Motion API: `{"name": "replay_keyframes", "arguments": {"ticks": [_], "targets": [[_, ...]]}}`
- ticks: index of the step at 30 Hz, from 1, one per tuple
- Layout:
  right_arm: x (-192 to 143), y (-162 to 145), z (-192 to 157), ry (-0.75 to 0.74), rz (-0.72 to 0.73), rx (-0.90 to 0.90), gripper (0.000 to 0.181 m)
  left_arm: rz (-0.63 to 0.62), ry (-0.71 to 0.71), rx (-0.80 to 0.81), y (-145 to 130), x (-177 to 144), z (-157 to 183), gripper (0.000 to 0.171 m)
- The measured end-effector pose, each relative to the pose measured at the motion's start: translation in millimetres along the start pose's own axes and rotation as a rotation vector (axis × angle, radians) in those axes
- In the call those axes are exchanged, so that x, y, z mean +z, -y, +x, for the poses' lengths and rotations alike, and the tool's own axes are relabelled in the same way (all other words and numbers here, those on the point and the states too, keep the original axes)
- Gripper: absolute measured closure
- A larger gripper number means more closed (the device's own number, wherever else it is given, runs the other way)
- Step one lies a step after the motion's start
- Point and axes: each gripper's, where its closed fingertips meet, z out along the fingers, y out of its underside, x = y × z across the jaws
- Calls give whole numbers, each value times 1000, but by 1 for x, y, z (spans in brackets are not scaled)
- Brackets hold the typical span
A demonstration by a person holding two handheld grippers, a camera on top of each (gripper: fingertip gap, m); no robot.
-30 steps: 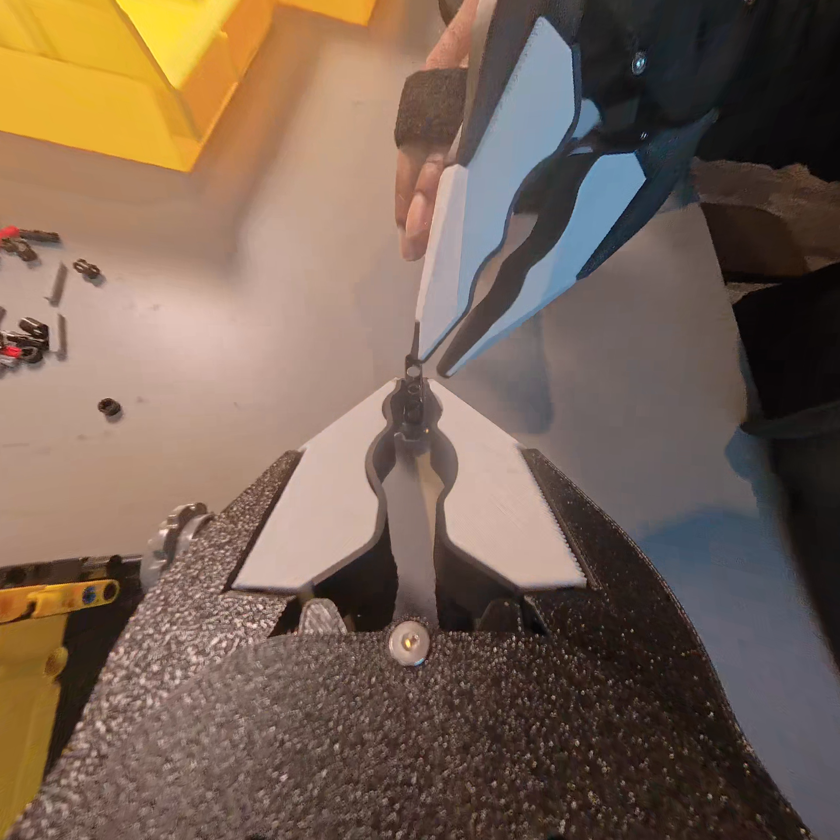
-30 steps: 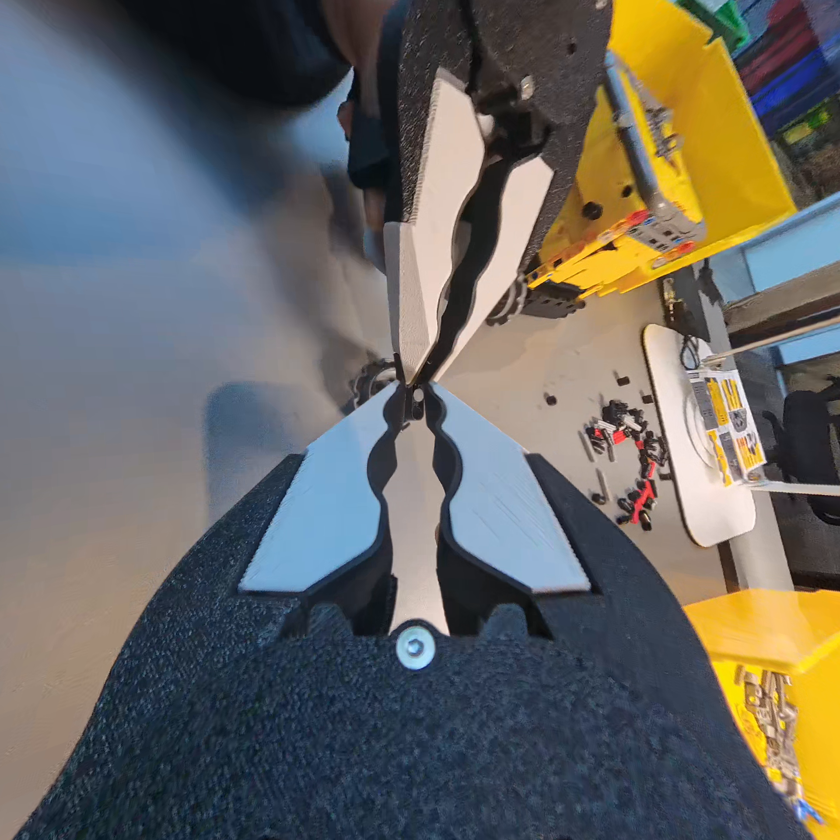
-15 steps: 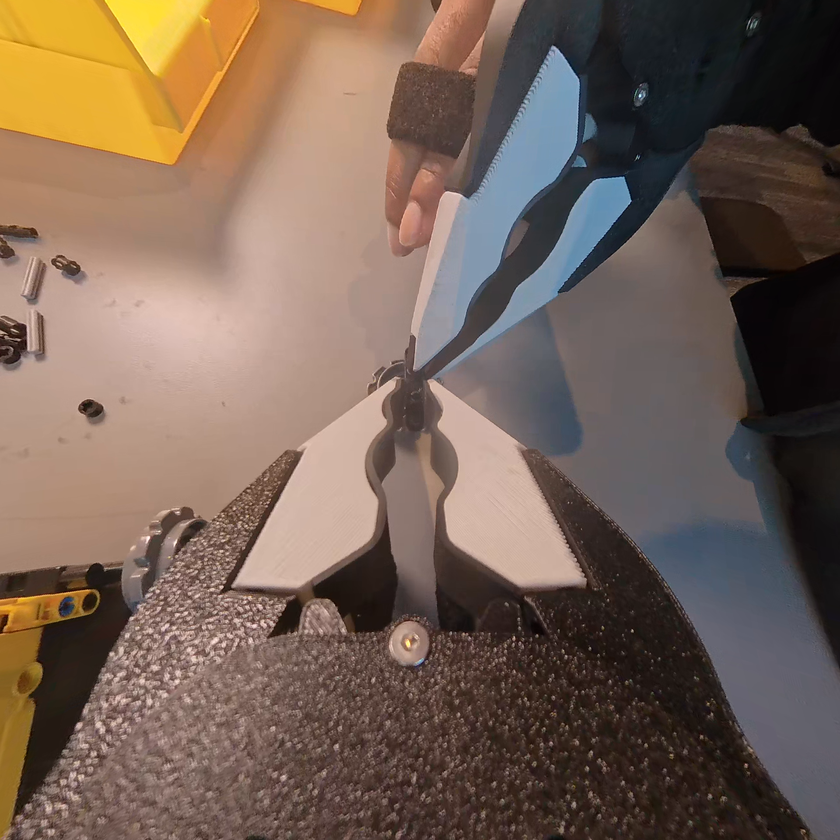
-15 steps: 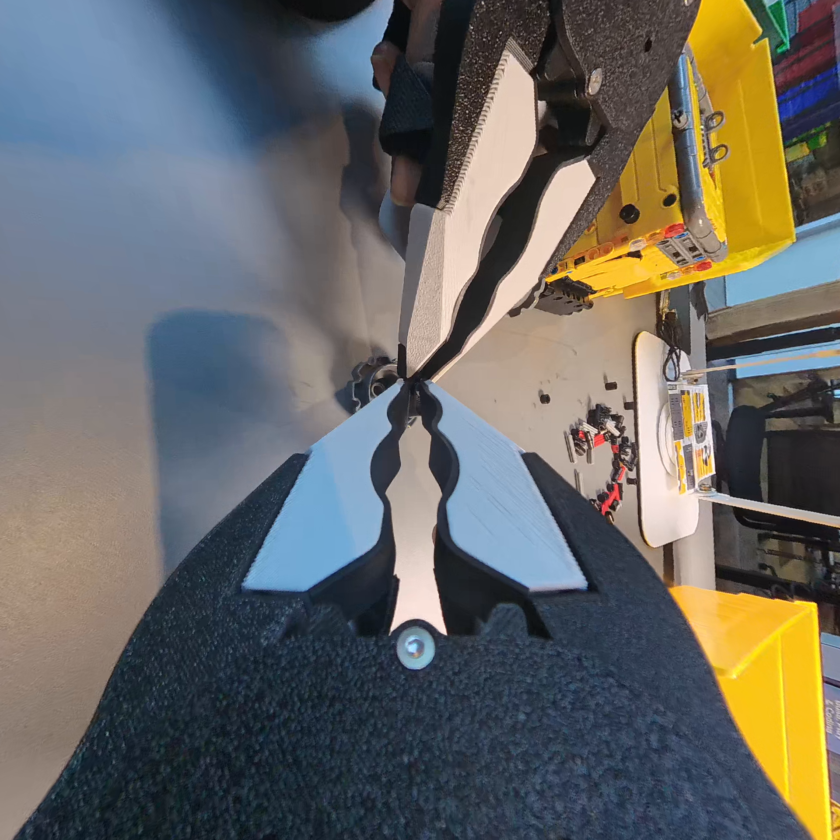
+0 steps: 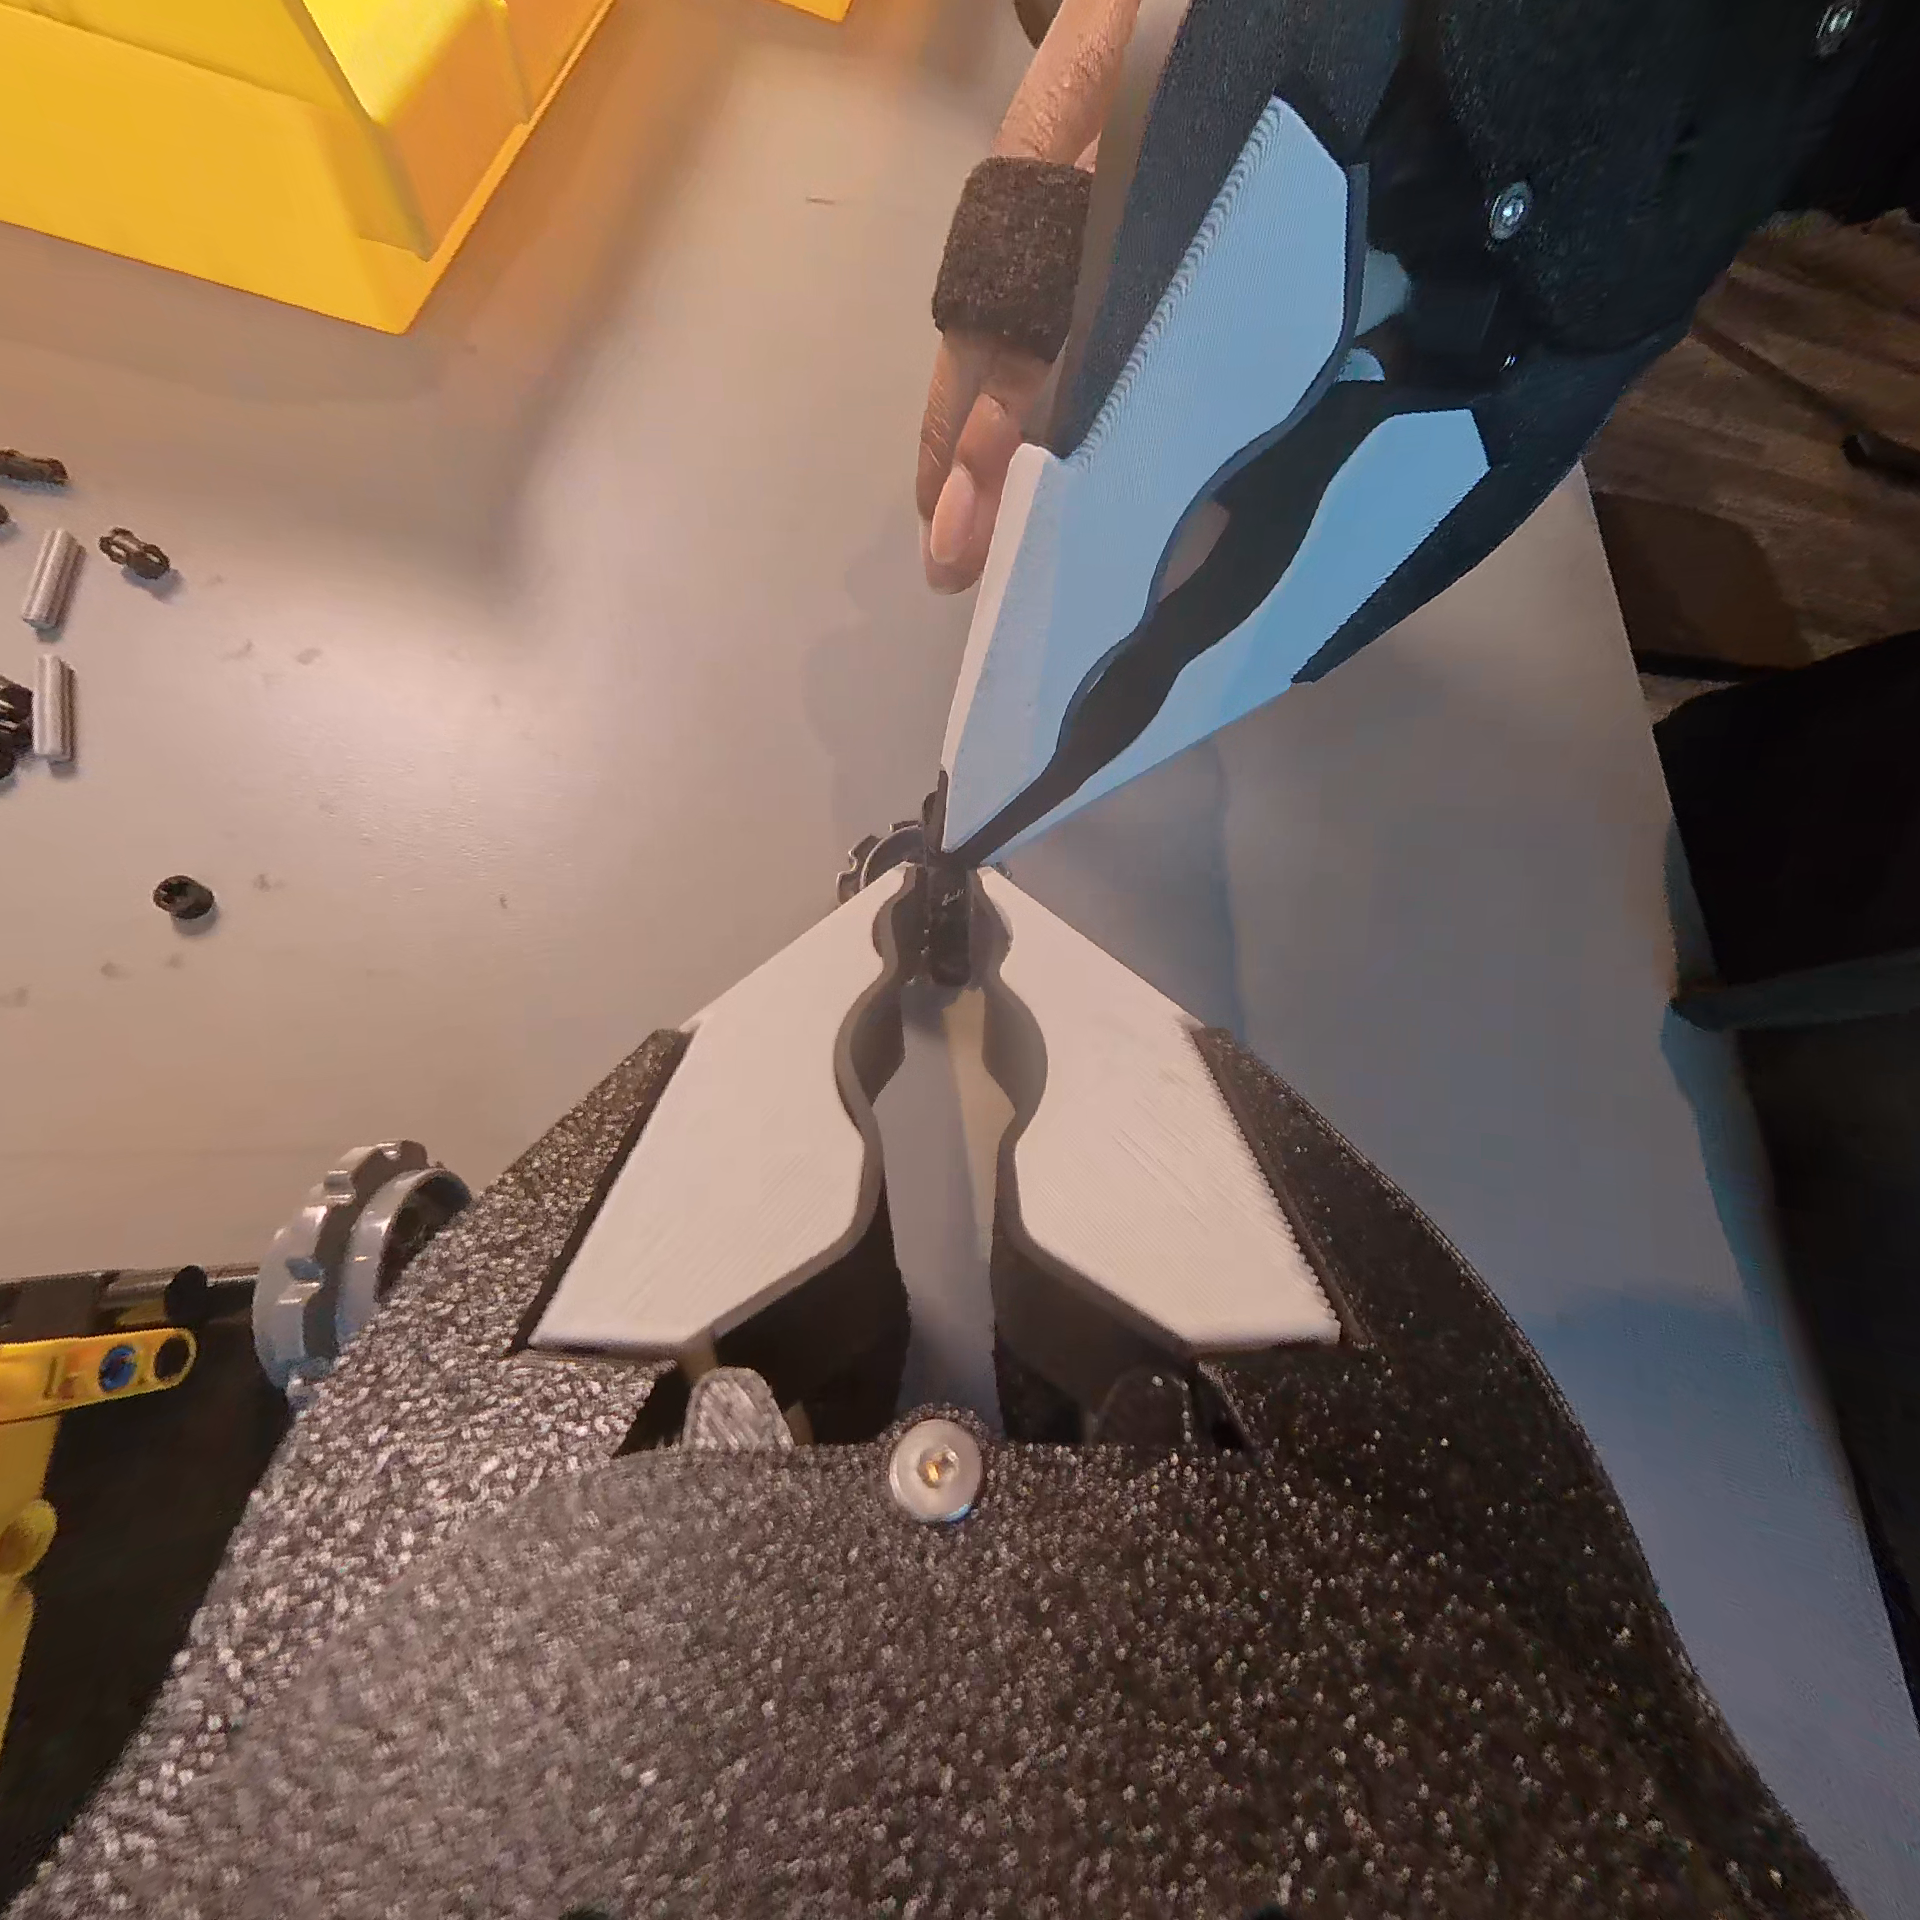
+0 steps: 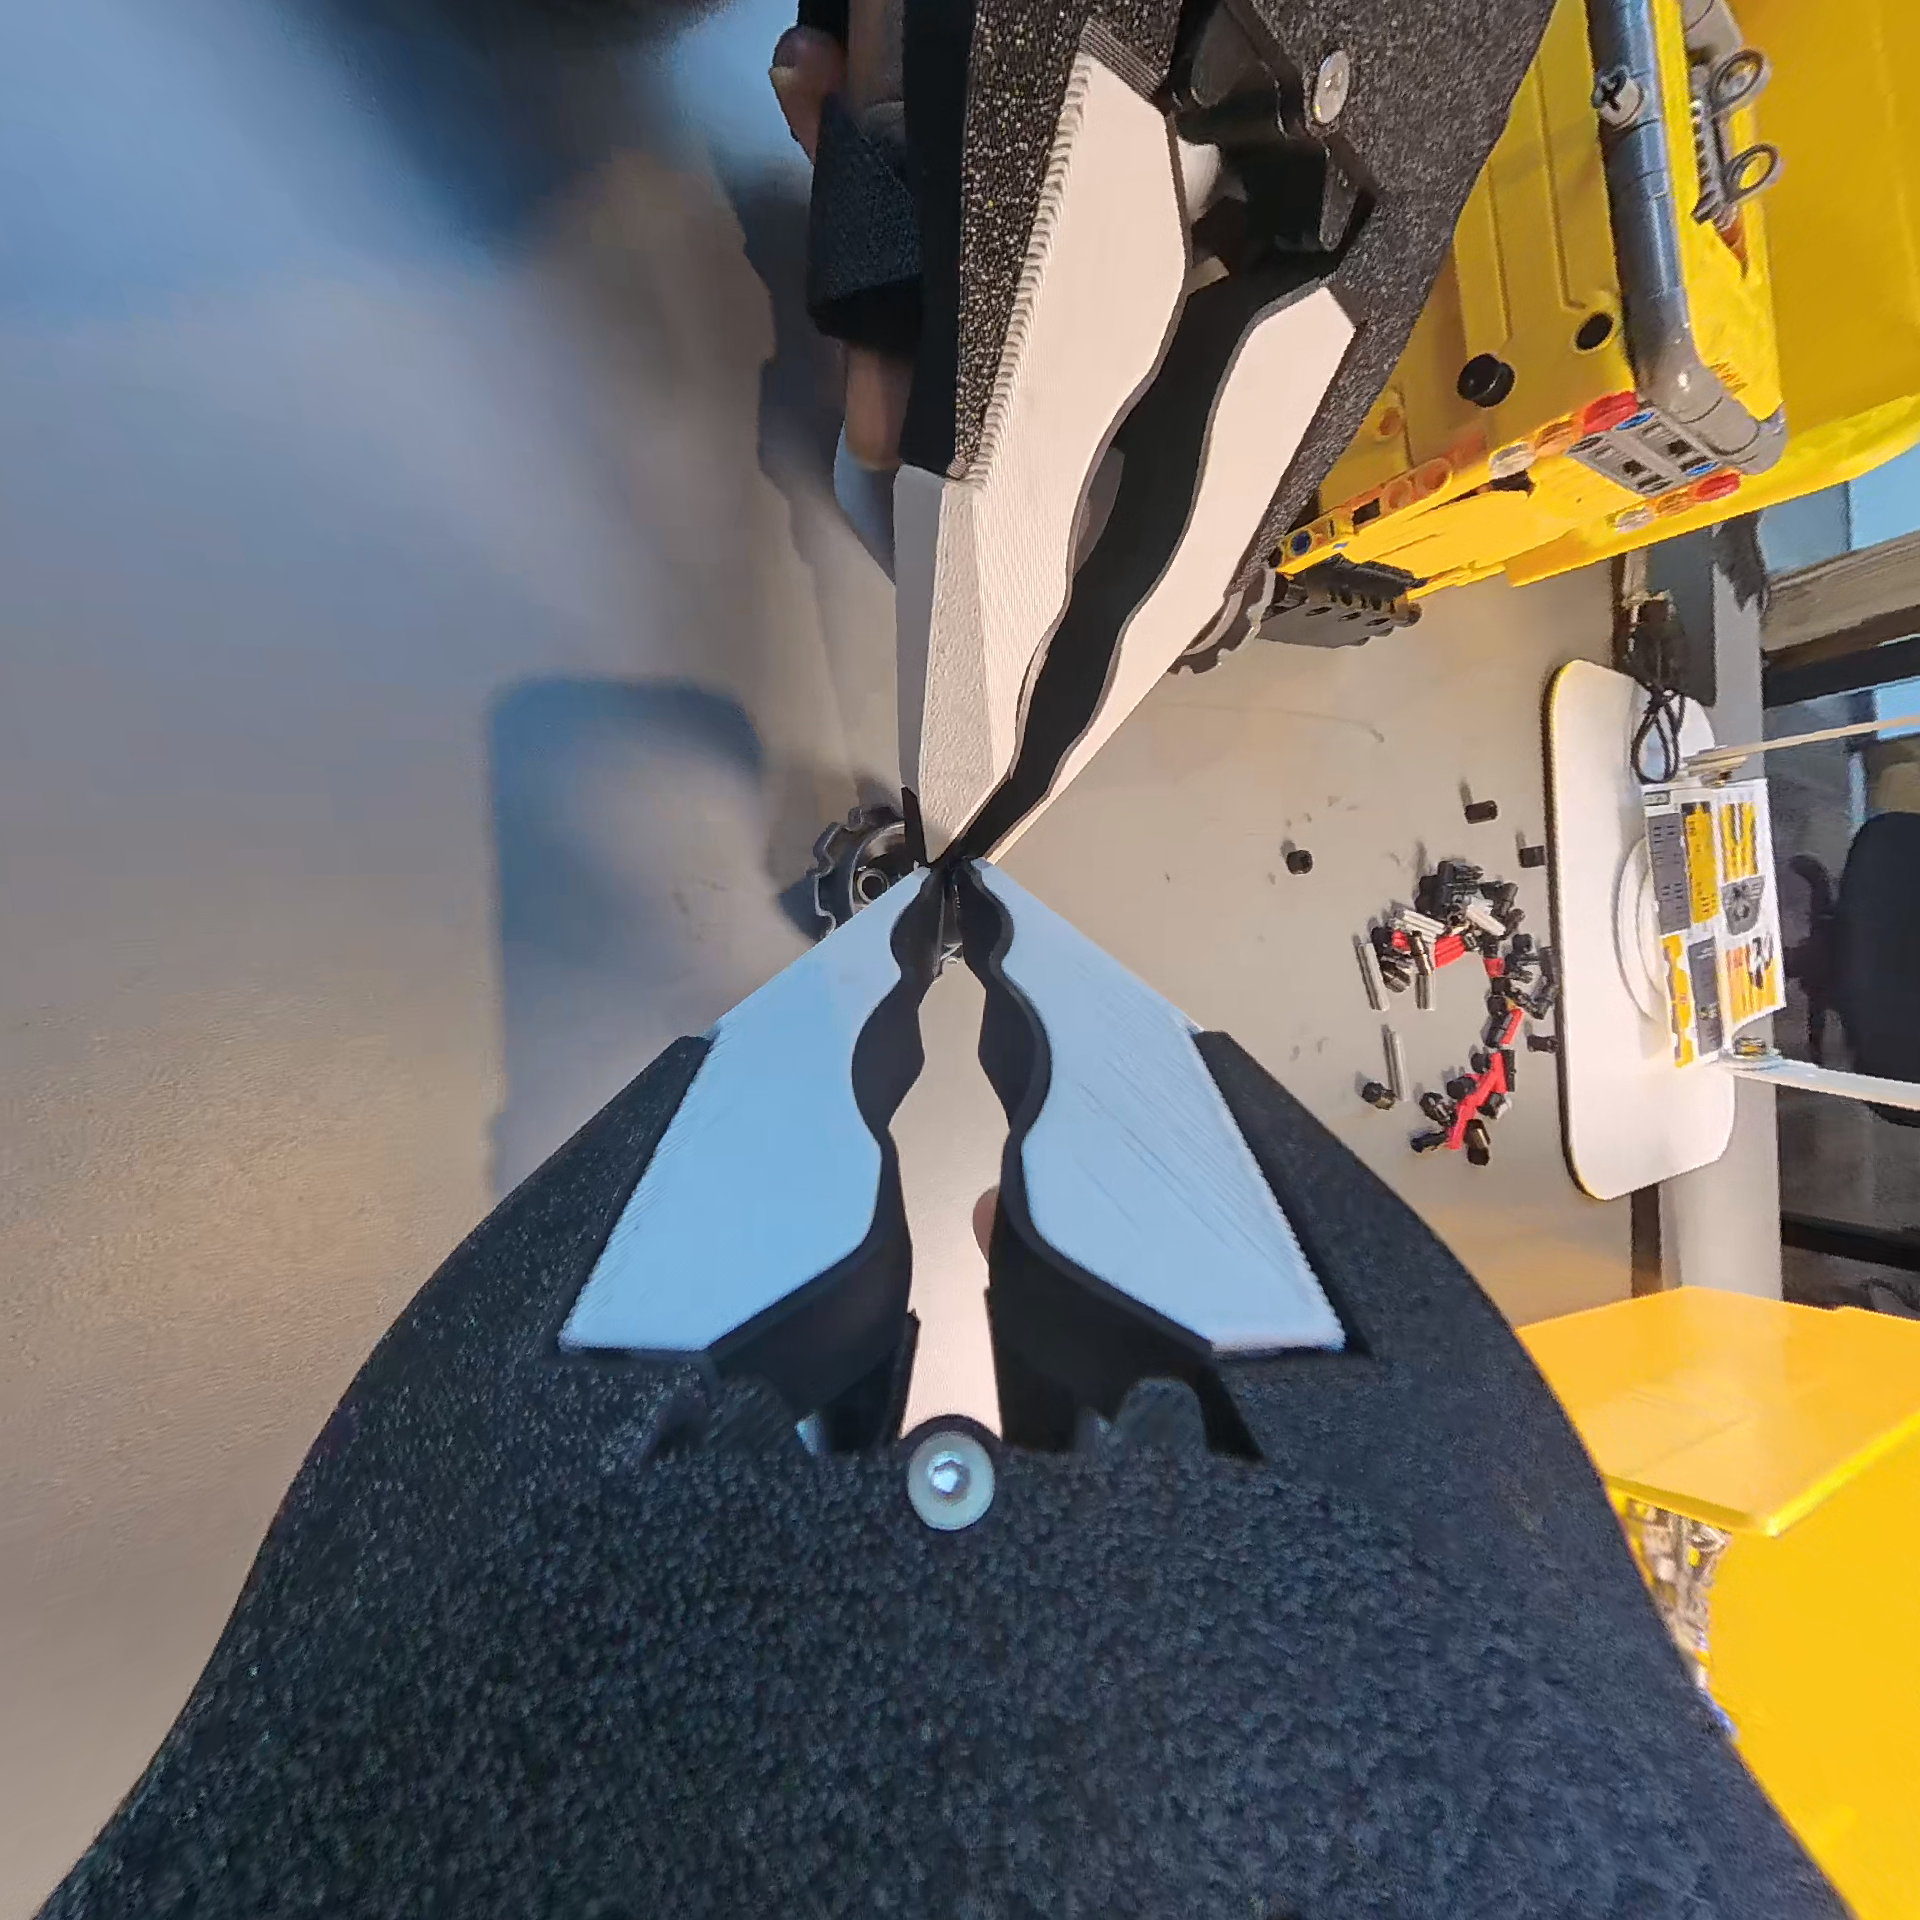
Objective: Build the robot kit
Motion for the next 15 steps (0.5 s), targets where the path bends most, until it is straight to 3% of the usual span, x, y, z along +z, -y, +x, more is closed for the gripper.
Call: {"name": "replay_keyframes", "arguments": {"ticks": [8,12,15], "targets": [[2,-2,-3,23,-26,10,179,-31,2,-33,-3,3,-1,166],[2,-3,-1,-9,5,-32,180,-49,67,69,-1,3,-3,167],[1,-2,0,0,13,-22,180,-37,16,17,0,3,-3,166]]}}
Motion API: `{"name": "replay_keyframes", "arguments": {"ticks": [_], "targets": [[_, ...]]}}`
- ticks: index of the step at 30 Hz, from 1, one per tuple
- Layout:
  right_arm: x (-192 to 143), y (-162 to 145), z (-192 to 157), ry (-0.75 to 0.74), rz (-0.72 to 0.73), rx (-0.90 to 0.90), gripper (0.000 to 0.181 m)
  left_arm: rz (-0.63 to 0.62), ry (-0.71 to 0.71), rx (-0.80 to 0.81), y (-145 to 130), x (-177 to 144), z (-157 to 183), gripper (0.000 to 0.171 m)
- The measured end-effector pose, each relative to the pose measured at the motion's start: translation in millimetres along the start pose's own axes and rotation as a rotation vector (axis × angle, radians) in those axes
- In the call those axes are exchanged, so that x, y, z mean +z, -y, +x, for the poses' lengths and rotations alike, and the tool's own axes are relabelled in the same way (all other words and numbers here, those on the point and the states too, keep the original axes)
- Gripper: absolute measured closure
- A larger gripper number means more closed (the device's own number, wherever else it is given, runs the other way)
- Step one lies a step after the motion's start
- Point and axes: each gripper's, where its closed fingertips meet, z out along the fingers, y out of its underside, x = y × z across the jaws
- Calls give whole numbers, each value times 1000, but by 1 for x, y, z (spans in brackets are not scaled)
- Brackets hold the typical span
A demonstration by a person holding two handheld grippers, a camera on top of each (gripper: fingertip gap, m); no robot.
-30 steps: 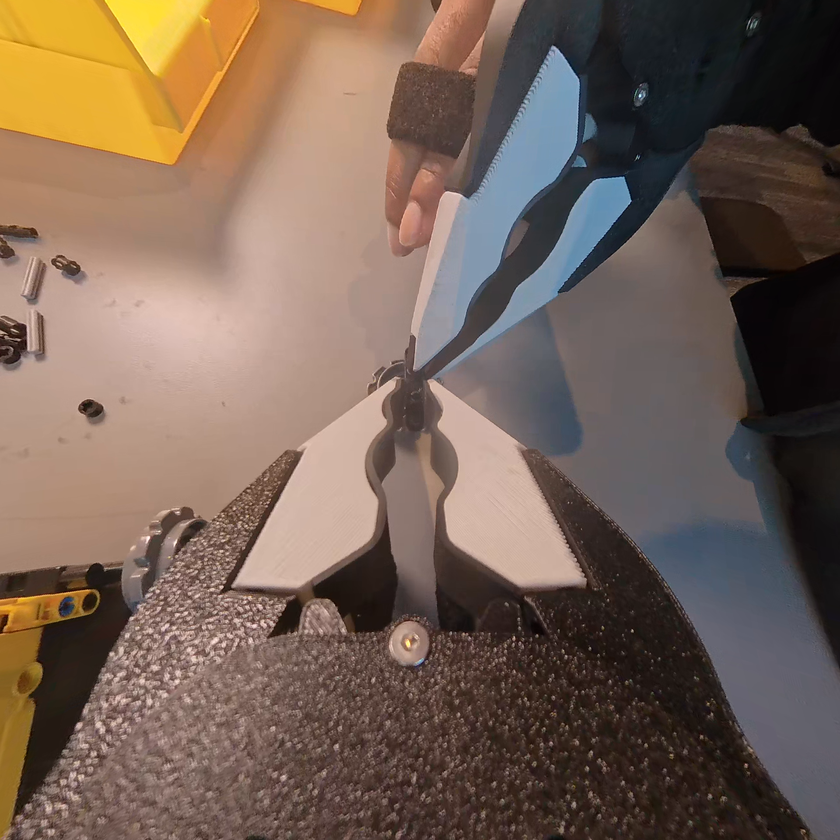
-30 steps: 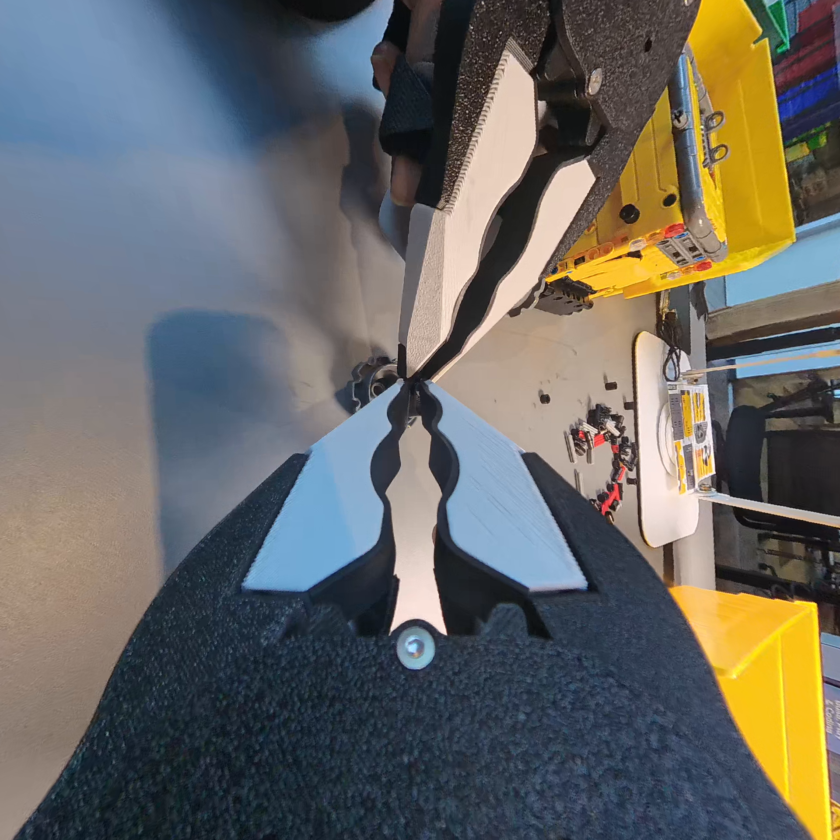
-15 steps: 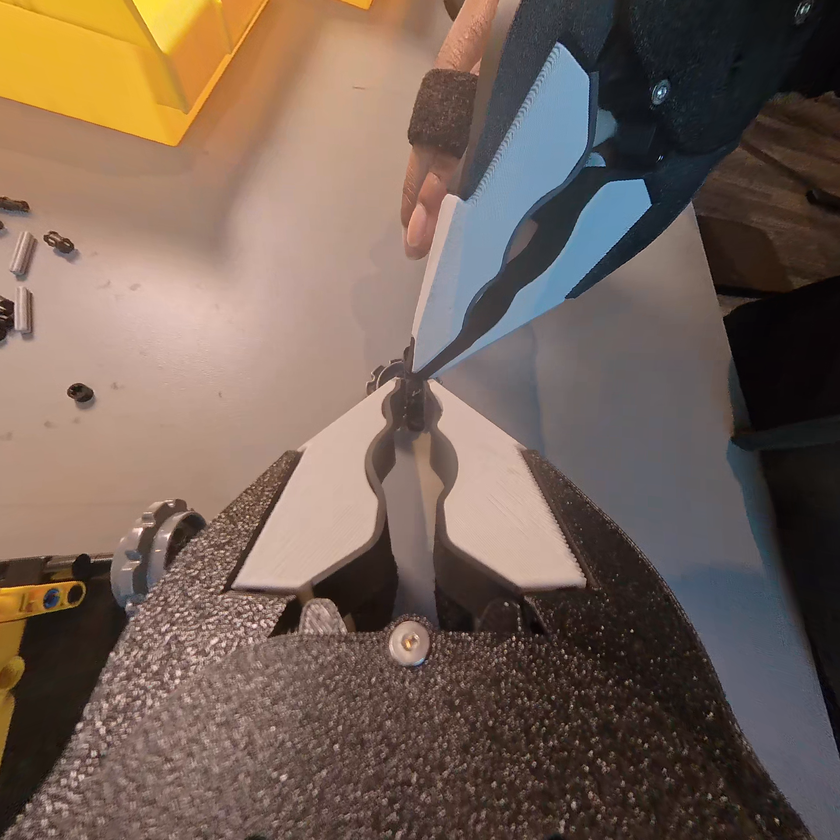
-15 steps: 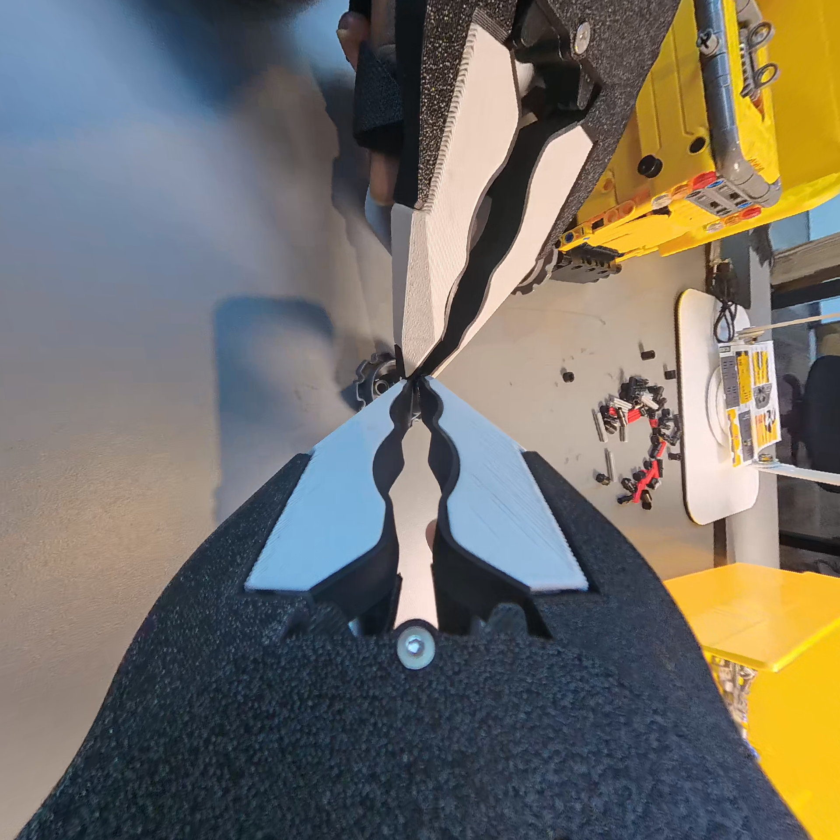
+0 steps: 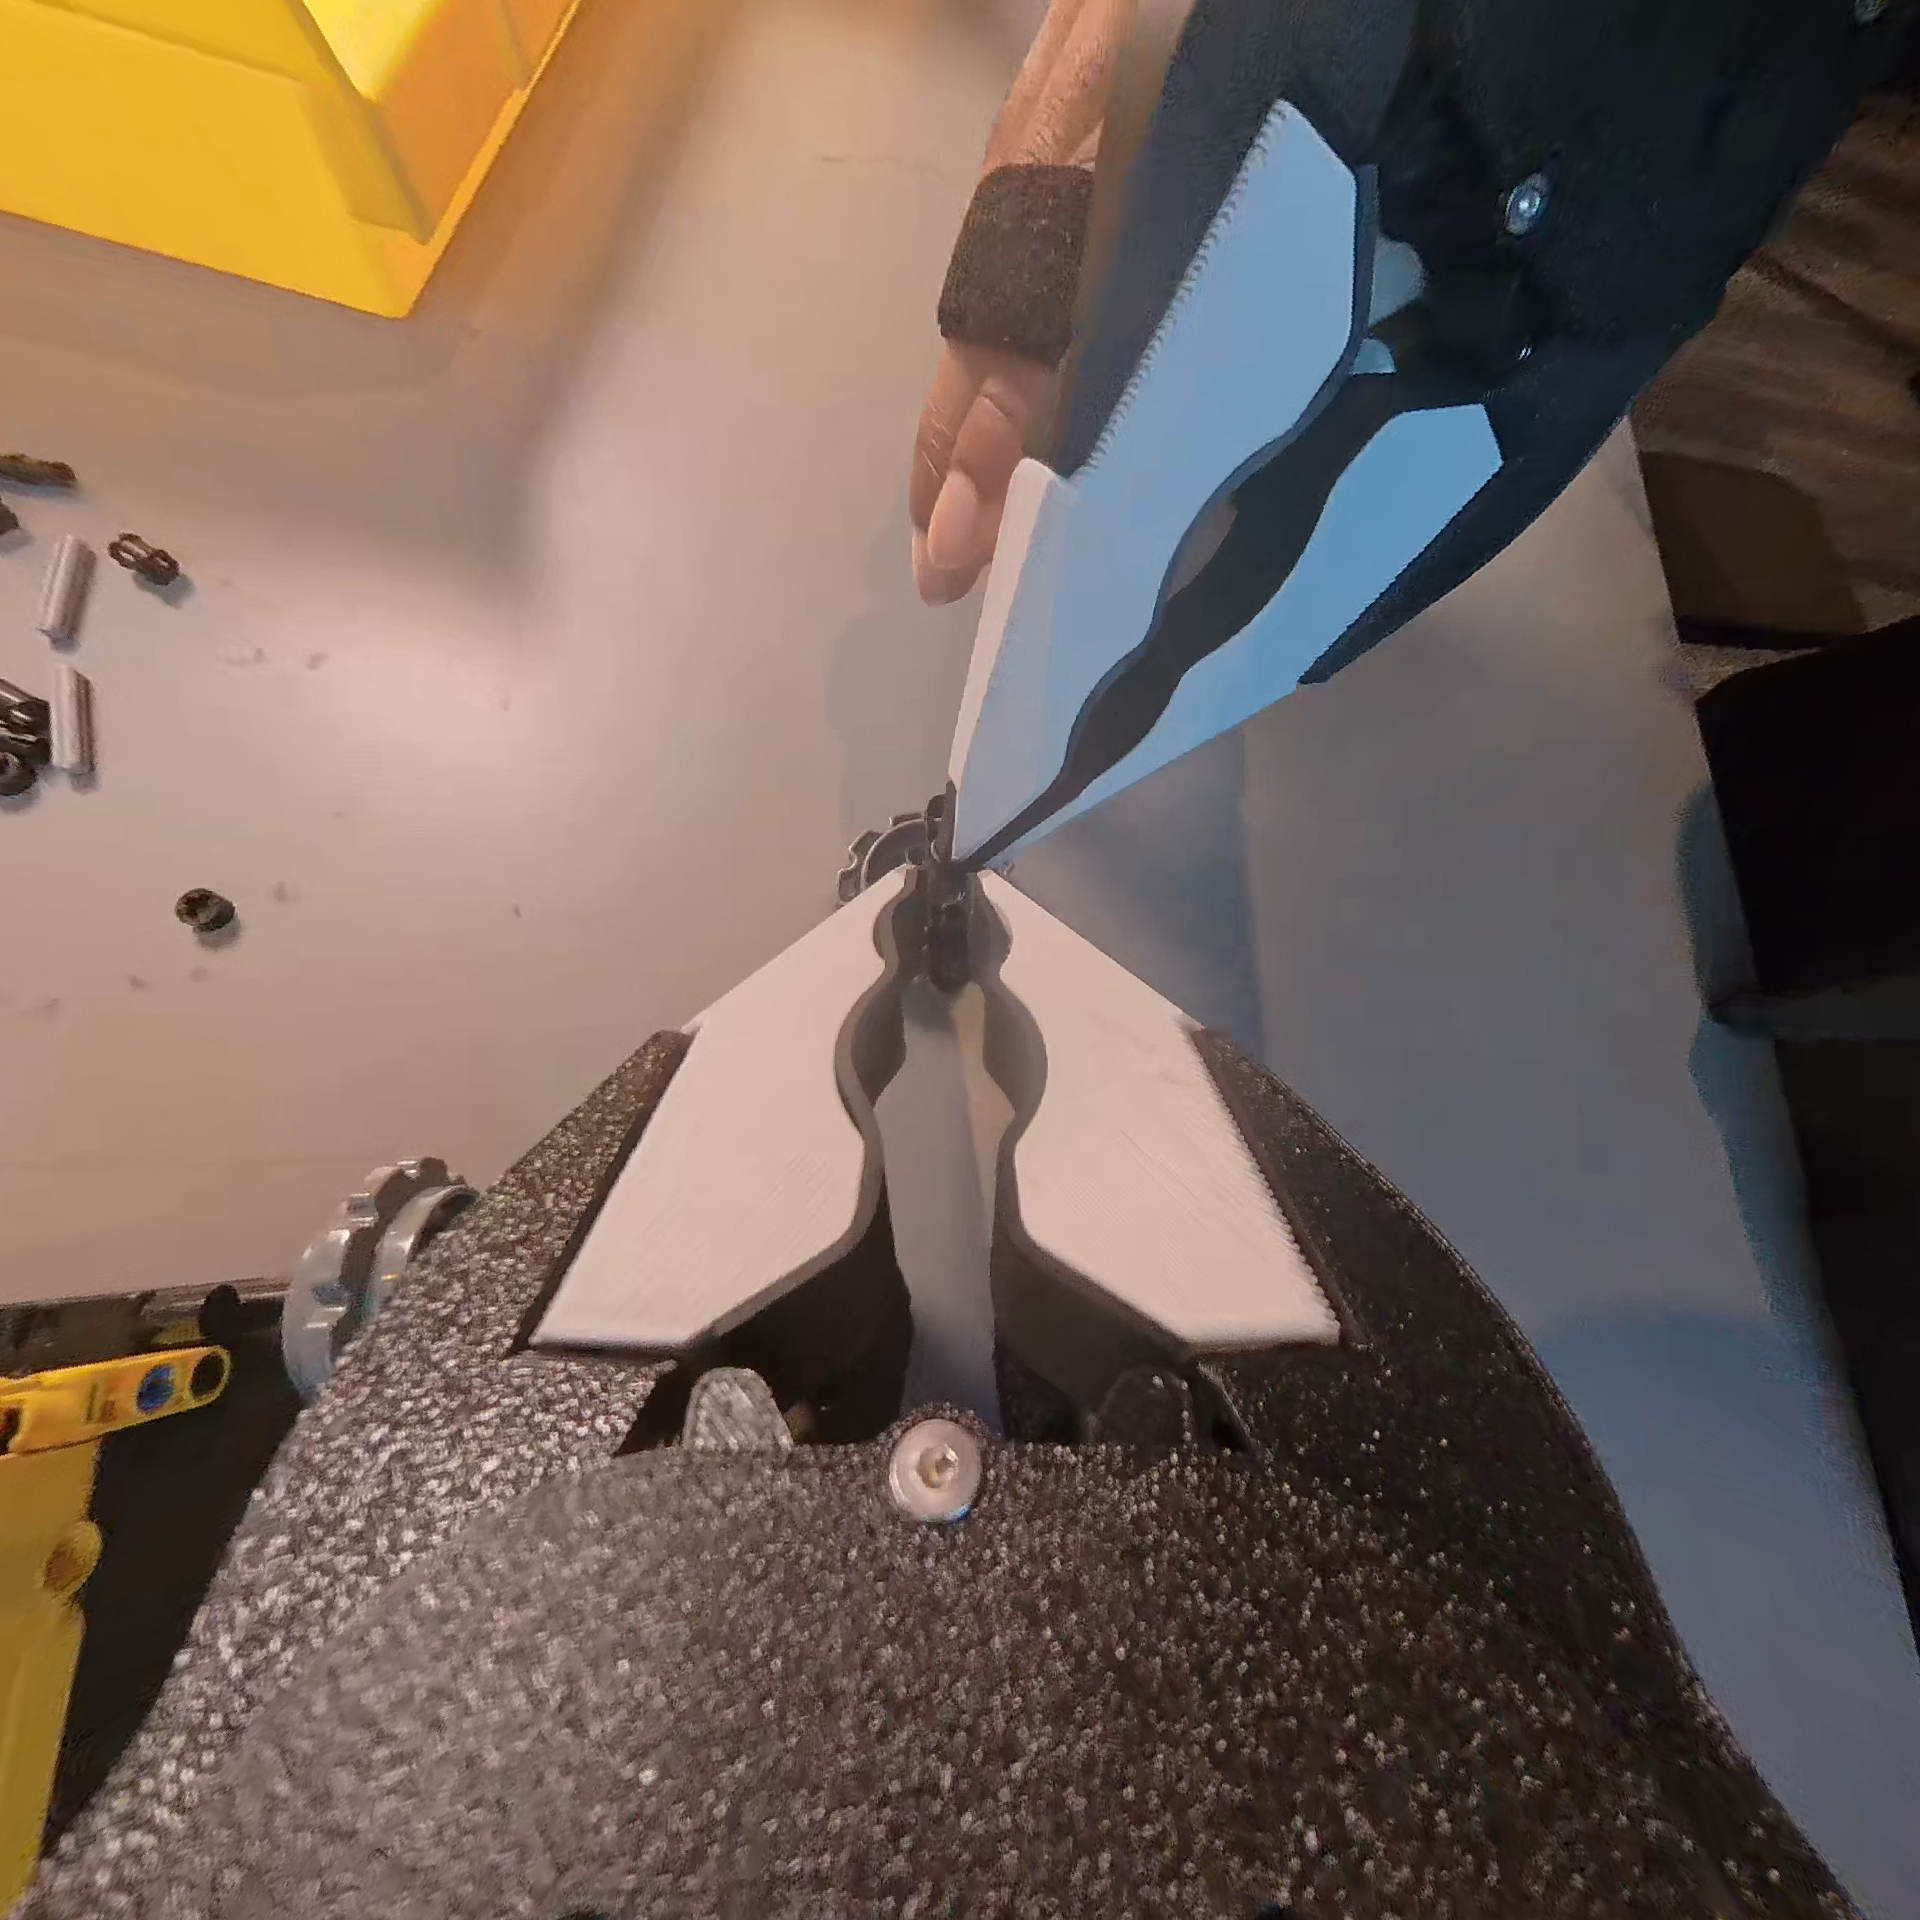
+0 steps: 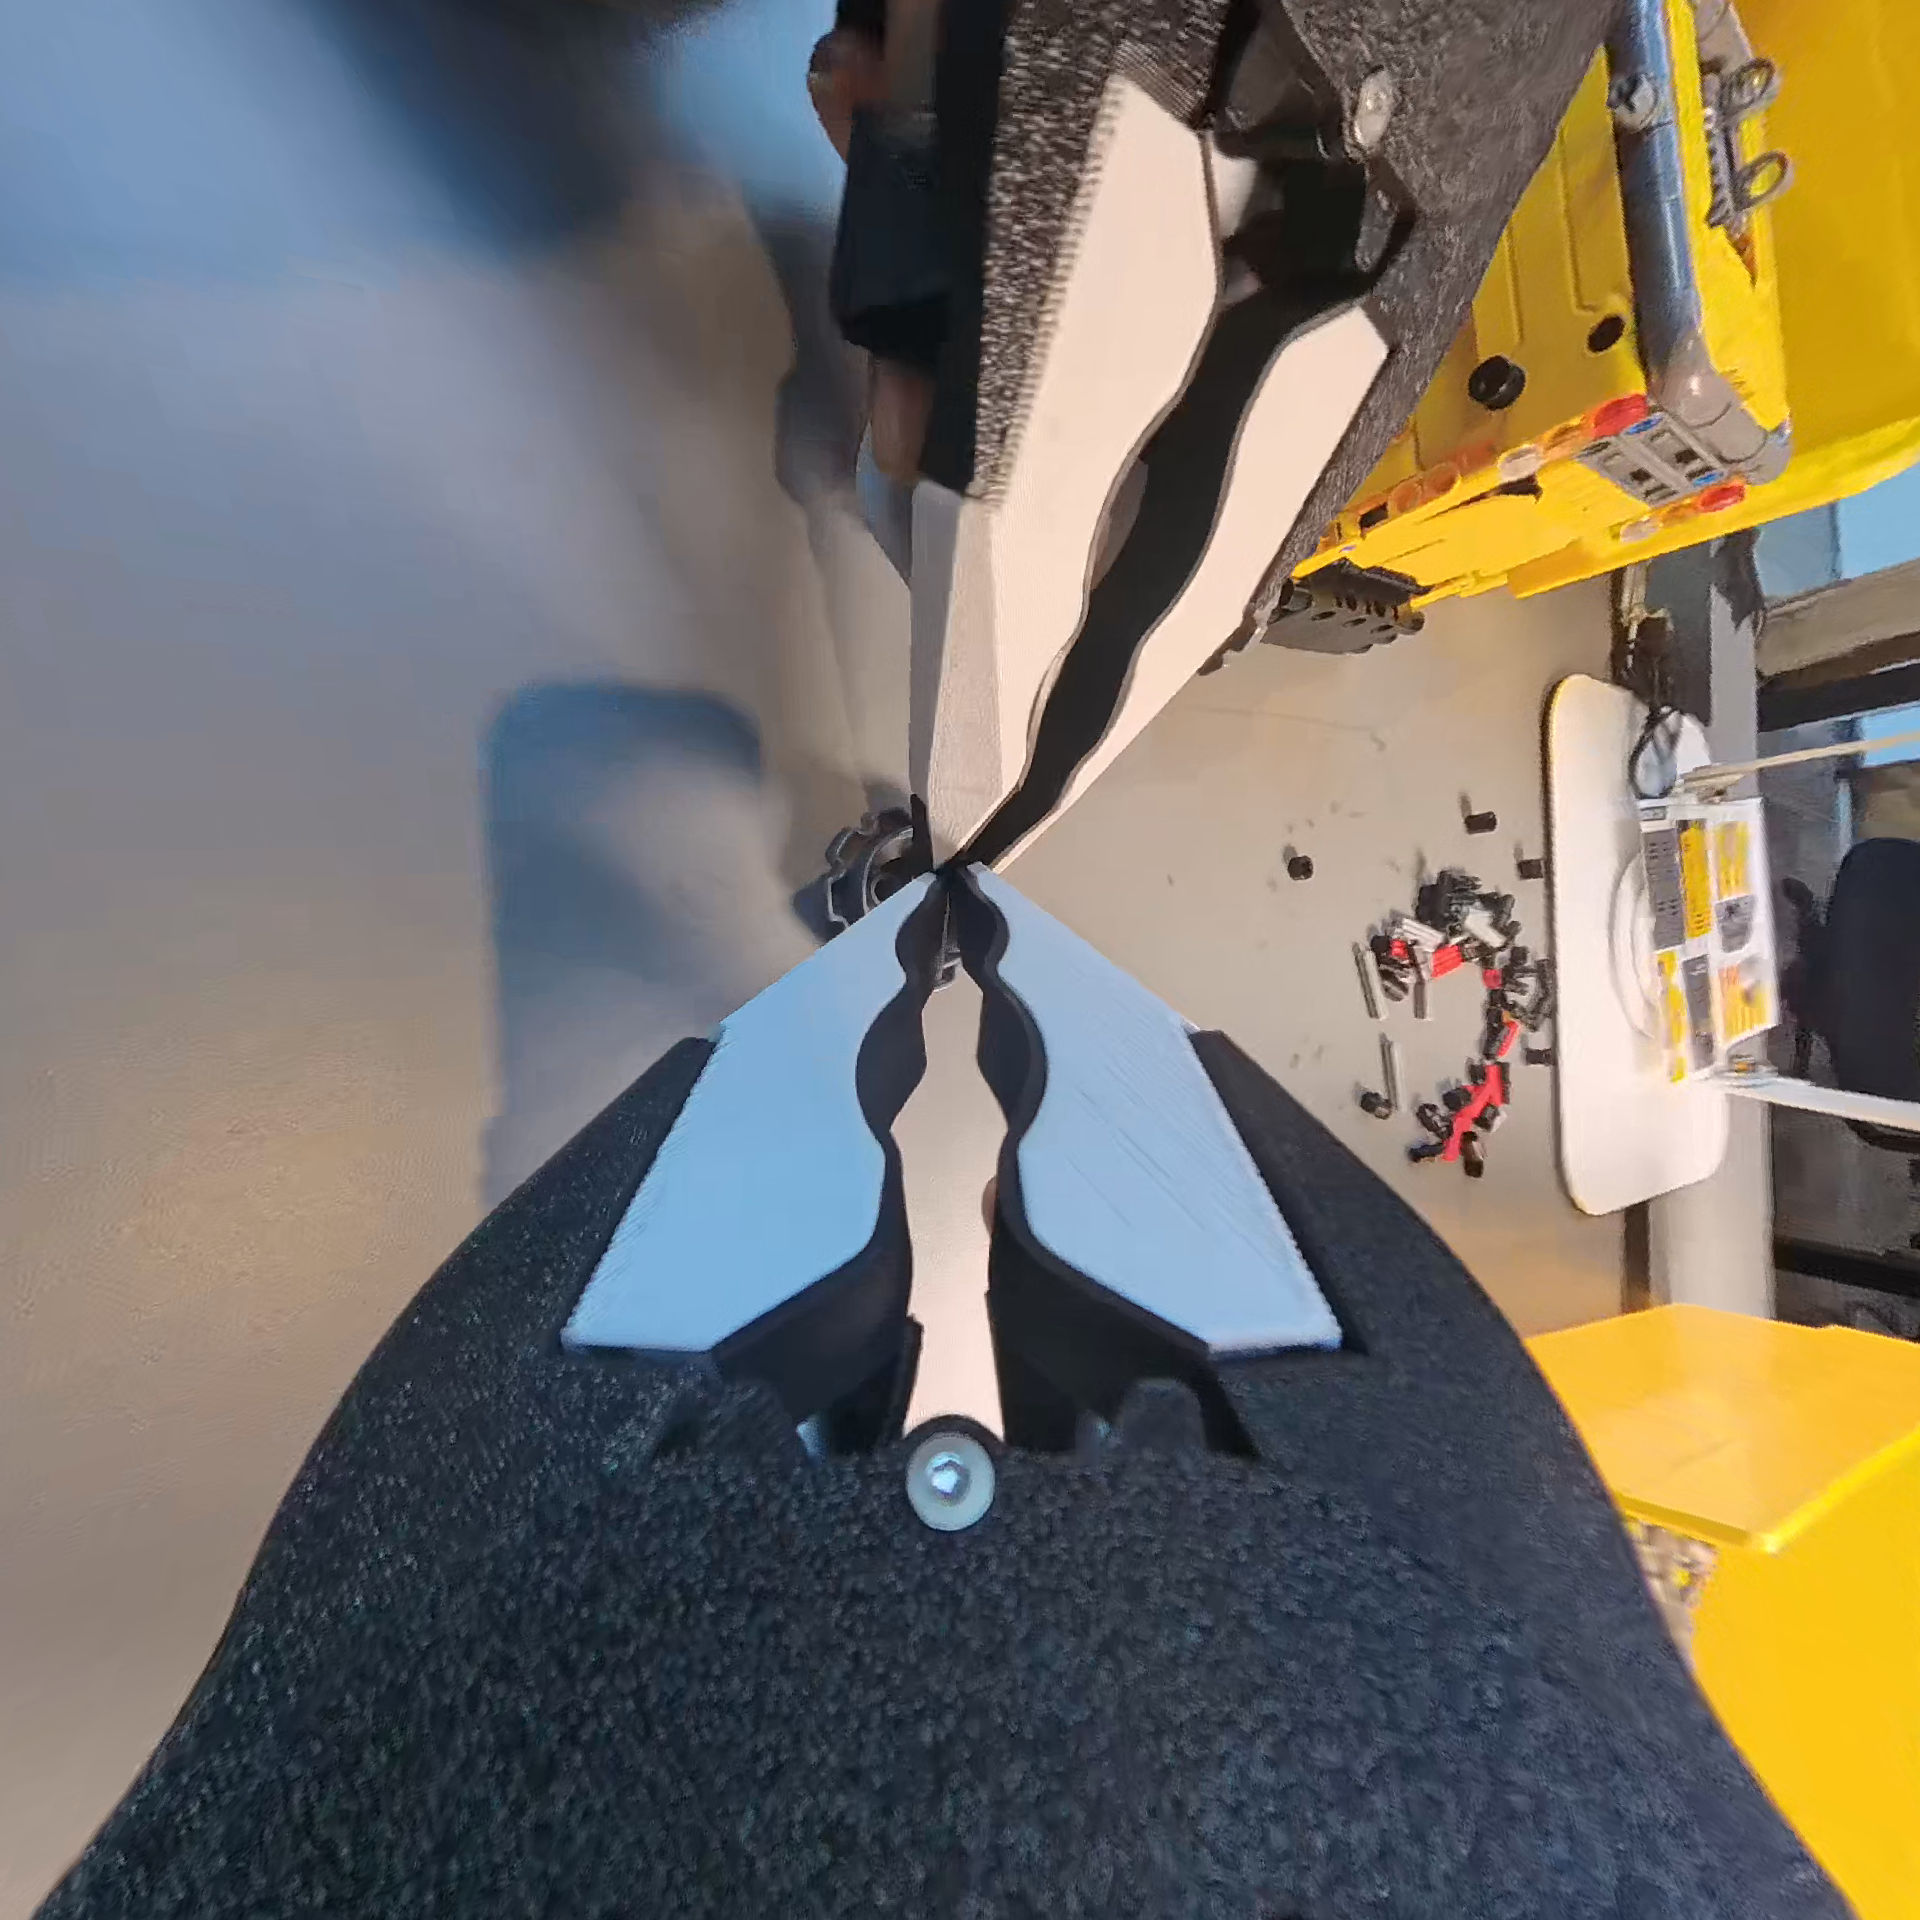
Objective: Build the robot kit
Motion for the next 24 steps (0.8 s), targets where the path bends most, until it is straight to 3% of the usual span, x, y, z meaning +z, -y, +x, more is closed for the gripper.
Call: {"name": "replay_keyframes", "arguments": {"ticks": [2,5,9,13,18,24], "targets": [[-2,1,2,2,5,4,179,11,-5,-1,1,-1,1,166],[-21,12,18,-10,149,158,158,68,-9,-37,7,-11,-4,166],[-48,15,36,-11,350,428,130,292,-131,-181,32,-35,-5,166],[-58,22,41,-69,504,531,124,608,-389,-306,70,-71,9,166],[-81,62,63,-183,781,657,126,1005,-643,-485,102,-116,7,166],[-93,93,89,-329,819,577,132,1143,-696,-512,109,-134,6,166]]}}
